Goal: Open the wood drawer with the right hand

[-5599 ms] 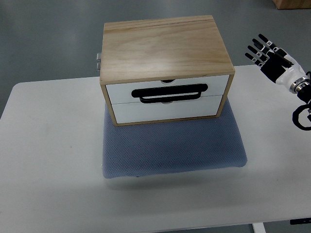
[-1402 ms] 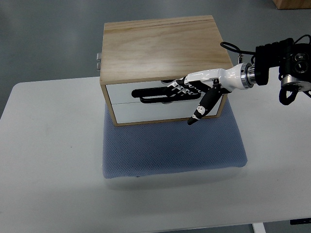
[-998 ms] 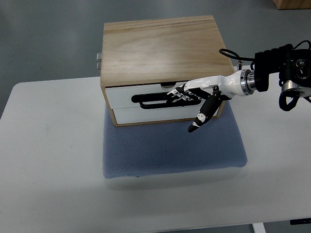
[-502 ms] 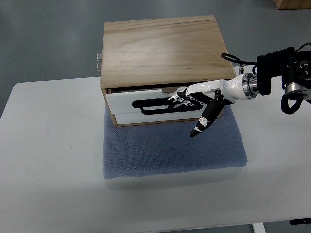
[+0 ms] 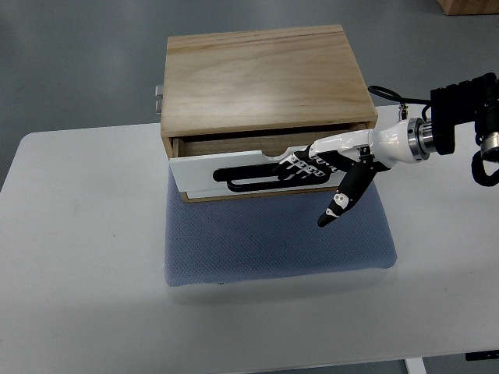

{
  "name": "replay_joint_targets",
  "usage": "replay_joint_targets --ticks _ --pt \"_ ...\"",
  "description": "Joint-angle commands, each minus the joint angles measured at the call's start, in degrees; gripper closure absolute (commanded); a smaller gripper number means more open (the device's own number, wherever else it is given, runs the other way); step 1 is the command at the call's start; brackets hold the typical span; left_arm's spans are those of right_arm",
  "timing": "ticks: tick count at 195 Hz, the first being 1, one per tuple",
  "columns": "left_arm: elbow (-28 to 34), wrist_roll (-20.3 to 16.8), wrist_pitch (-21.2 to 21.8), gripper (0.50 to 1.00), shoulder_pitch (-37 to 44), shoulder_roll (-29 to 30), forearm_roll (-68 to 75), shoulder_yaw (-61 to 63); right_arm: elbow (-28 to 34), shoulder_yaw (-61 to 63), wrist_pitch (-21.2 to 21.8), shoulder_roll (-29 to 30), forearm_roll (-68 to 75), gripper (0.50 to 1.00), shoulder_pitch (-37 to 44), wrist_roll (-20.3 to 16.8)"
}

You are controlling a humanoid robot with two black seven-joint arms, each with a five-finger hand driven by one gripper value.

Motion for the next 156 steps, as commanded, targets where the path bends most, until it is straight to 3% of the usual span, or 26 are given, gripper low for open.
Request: replay_joint_targets --ticks 1,107,156 --pt "0.00 0.00 0.05 0.500 0.00 0.00 -0.08 0.09 1.02 -0.29 -0.01 -1.16 0.78 0.556 0.01 0.00" --pt "0.08 0.00 0.05 0.500 0.00 0.00 -0.08 0.09 3.74 0.32 -0.01 -3.45 2.01 0.556 1.06 -0.61" --pt "-0.36 0.00 -0.04 0.500 -0.09 0.00 0.00 0.09 1.46 0.41 -0.01 -5.12 9.57 0.556 11.78 -0.61"
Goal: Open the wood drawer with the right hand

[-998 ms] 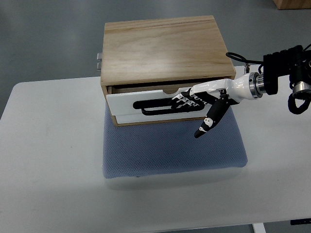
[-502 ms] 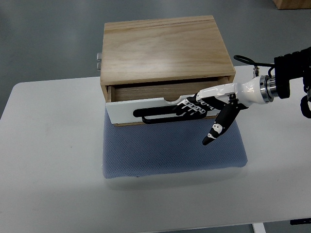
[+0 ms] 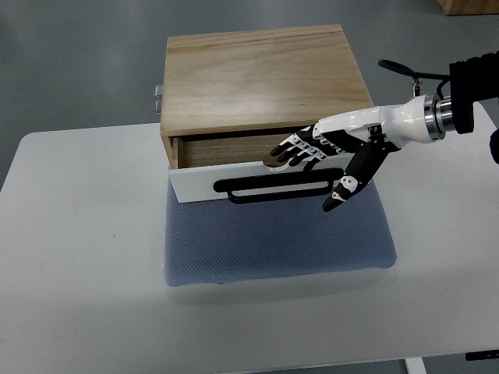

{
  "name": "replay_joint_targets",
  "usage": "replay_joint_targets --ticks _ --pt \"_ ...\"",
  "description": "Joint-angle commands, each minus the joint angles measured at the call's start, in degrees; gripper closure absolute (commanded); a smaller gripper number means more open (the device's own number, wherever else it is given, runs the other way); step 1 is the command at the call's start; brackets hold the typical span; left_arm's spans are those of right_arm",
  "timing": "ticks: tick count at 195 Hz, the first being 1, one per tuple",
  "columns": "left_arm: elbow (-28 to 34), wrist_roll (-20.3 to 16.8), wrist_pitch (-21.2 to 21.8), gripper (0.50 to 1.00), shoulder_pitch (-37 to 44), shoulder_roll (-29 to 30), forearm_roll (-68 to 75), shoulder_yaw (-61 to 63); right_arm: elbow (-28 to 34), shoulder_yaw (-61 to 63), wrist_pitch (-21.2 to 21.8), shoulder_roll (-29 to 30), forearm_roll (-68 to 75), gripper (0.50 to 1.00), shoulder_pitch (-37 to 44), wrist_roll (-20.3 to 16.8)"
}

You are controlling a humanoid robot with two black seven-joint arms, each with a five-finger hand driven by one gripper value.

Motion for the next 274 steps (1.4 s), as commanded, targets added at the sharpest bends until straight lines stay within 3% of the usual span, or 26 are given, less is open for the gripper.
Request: replay_joint_targets --ticks 1,32,58,133,165,187,238,252,274 --pt "-0.42 0.00 -0.04 0.500 -0.09 0.00 0.05 -0.01 -0.97 -0.07 0.00 -1.08 3.38 0.556 4.34 0.00" --pt "-0.59 0.00 -0.39 0.500 -0.09 0.00 0.05 -0.01 -4.75 0.19 0.00 -3.01 8.30 0.556 9.44 0.00" --pt "-0.59 0.00 -0.57 0.500 -0.09 0.00 0.05 -0.01 -12.31 2.12 0.00 -3.01 10.94 0.556 10.32 0.09" --pt "-0.59 0.00 -0.66 0.500 -0.09 0.00 0.05 -0.01 -45.00 11.79 0.00 1.03 20.78 0.558 6.01 0.53" --pt "-0.51 0.00 -0.66 0.500 -0.09 0.00 0.05 -0.01 -54.23 16.10 0.00 5.69 23.86 0.558 2.32 0.88" --pt "-0.59 0.00 -0.57 0.500 -0.09 0.00 0.05 -0.01 -59.77 19.44 0.00 9.73 24.12 0.558 -1.73 4.75" --pt "-0.51 0.00 -0.48 0.500 0.09 0.00 0.05 -0.10 -69.09 21.46 -0.02 17.03 24.47 0.566 -5.94 19.07" --pt "-0.33 0.00 -0.48 0.500 0.26 0.00 0.05 -0.10 -69.62 21.46 -4.41 19.40 24.65 0.566 -7.44 22.15" --pt "-0.24 0.00 -0.48 0.500 0.44 0.00 0.05 -0.10 -69.70 21.46 -11.09 22.56 24.65 0.564 -9.28 23.11"
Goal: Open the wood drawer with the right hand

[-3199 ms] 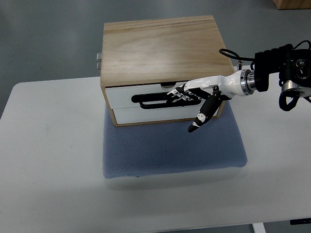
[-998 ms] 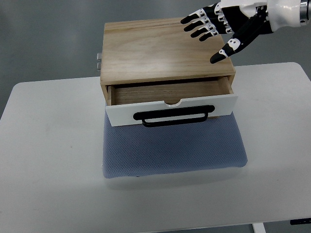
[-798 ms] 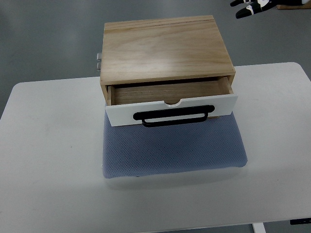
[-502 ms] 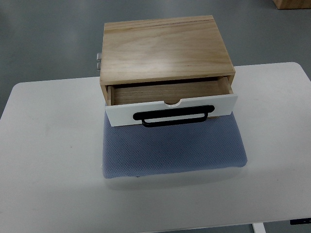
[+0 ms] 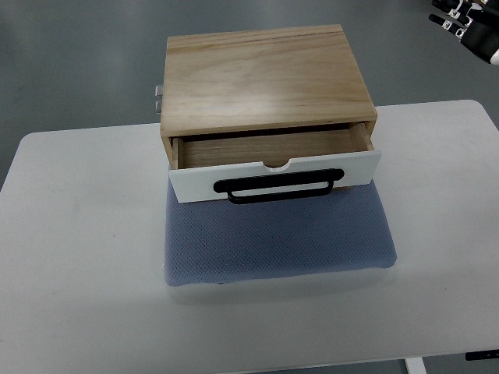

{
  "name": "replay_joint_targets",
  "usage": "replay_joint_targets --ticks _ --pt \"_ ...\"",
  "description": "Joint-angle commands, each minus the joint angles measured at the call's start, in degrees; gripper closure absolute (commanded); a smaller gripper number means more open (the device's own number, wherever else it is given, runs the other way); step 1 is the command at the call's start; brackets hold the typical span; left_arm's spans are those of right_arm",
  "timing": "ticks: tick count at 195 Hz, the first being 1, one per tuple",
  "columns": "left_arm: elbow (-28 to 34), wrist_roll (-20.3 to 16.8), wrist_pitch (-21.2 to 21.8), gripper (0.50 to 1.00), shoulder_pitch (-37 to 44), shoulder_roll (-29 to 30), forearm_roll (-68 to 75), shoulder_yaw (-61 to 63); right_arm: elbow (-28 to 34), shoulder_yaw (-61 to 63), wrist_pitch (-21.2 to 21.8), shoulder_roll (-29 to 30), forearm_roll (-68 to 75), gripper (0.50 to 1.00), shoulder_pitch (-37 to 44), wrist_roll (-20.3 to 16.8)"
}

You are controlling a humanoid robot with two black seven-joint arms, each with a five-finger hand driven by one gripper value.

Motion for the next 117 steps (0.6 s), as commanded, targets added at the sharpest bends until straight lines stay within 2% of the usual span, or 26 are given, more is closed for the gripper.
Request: replay_joint_targets --ticks 1,7,22,50,117 --pt "0.11 0.00 0.01 0.500 0.14 0.00 0.00 0.00 -0.22 -0.06 -5.76 2.86 0.03 0.564 -1.68 1.34" --pt "0.11 0.00 0.01 0.500 0.14 0.00 0.00 0.00 -0.22 -0.06 -8.04 3.92 0.03 0.564 -2.20 1.51" --pt "0.02 0.00 0.10 0.500 0.14 0.00 0.00 0.00 -0.22 0.02 -10.50 5.06 0.03 0.564 -3.52 3.71" --pt "0.02 0.00 0.10 0.500 0.14 0.00 0.00 0.00 -0.22 -0.15 -10.24 5.76 0.03 0.564 -6.42 9.42" --pt "0.02 0.00 0.10 0.500 0.14 0.00 0.00 0.00 0.31 -1.21 -10.15 11.48 -0.32 0.556 -10.55 9.33"
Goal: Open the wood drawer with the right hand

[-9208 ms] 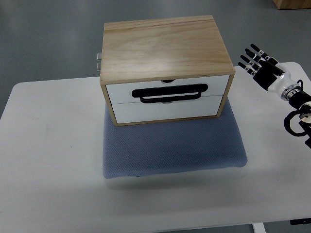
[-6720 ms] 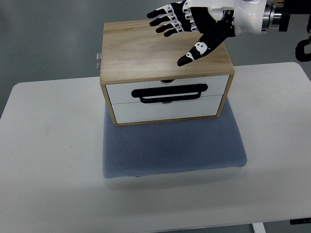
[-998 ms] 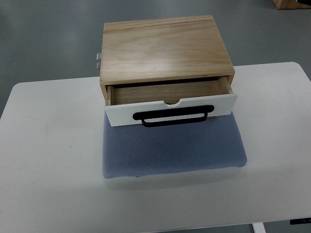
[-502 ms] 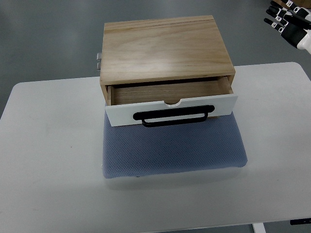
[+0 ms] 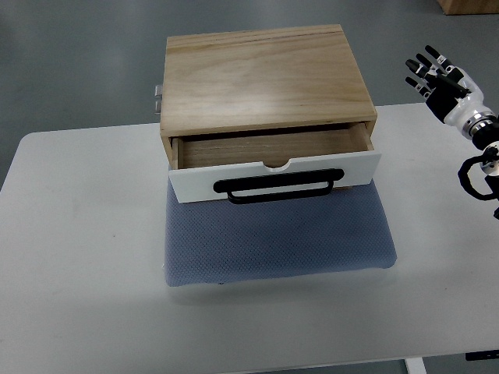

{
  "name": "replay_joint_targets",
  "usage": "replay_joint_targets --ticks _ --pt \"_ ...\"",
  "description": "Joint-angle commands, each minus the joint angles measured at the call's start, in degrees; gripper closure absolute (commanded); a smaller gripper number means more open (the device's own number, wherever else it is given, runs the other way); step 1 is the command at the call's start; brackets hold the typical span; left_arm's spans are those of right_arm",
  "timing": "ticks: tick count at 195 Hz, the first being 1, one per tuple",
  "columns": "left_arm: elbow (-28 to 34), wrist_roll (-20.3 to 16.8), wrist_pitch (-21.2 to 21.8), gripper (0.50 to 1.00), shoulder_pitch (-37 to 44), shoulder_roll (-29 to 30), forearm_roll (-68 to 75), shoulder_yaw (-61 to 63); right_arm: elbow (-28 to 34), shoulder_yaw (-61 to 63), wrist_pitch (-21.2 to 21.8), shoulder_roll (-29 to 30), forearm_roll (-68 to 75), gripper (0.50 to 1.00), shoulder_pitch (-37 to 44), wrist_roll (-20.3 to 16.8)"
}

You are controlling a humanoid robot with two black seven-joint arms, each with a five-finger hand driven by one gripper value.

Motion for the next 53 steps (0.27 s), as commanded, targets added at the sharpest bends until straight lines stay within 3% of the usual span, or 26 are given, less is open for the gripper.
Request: replay_joint_targets --ticks 1,53 --pt "-0.11 0.00 -0.01 0.500 0.00 0.00 0.00 0.00 0.20 -0.07 -0.04 1.61 -0.09 0.556 -1.23 -0.04" --pt "0.06 0.00 -0.01 0.500 0.00 0.00 0.00 0.00 0.20 -0.07 0.05 1.61 -0.09 0.556 -1.40 0.04"
